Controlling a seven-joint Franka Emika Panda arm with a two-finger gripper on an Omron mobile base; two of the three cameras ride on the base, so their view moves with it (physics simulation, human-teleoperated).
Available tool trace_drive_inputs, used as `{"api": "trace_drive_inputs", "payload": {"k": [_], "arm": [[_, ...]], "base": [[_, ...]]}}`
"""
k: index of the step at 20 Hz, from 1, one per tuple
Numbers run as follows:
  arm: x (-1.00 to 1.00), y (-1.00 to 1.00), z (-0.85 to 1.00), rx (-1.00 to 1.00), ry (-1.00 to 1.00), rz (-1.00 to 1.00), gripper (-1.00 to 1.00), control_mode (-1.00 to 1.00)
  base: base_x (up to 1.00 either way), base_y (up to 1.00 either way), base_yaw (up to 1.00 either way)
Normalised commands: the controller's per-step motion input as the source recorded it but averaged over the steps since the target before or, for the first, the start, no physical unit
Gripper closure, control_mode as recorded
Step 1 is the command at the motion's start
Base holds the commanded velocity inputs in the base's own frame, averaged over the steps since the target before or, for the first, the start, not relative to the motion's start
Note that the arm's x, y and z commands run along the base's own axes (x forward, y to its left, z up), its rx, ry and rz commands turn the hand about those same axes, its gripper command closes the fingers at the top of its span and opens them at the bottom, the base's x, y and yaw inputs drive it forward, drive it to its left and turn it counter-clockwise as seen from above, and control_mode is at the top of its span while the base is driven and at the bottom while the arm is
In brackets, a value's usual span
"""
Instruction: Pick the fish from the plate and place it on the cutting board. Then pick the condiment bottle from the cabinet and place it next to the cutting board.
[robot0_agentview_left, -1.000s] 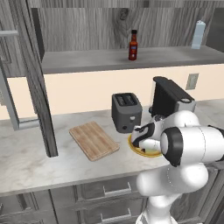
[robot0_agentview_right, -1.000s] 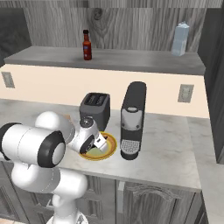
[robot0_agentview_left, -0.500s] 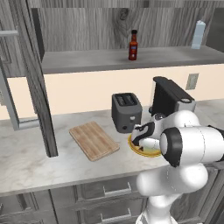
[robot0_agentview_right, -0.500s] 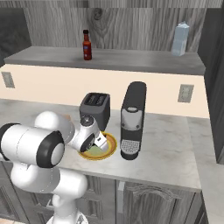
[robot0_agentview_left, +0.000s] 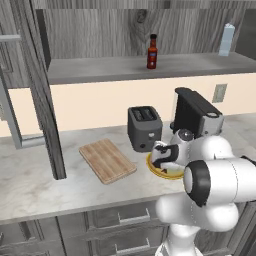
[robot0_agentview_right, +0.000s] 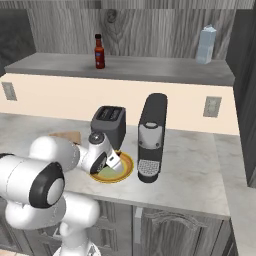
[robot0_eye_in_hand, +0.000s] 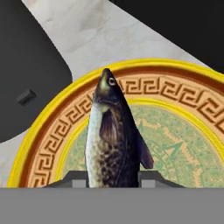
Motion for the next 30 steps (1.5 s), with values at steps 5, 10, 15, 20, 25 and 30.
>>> {"api": "trace_drive_inputs", "payload": {"k": [5, 10, 15, 20, 25, 30], "arm": [[-0.11, 0.08, 0.37, 0.00, -0.06, -0.05, 1.00, -1.00], [-0.08, 0.06, 0.39, 0.02, -0.02, -0.06, 1.00, -1.00], [-0.16, 0.09, 0.21, 0.04, 0.00, -0.04, 1.00, -1.00], [-0.20, 0.13, 0.03, 0.08, 0.00, -0.02, 1.00, -1.00], [-0.20, 0.19, 0.00, 0.07, 0.00, 0.00, 1.00, -1.00], [-0.20, 0.24, 0.00, 0.05, 0.00, 0.00, 1.00, -1.00]], "base": [[0.00, 0.00, 0.00], [0.00, 0.00, 0.00], [0.00, 0.00, 0.00], [0.00, 0.00, 0.00], [0.00, 0.00, 0.00], [0.00, 0.00, 0.00]]}}
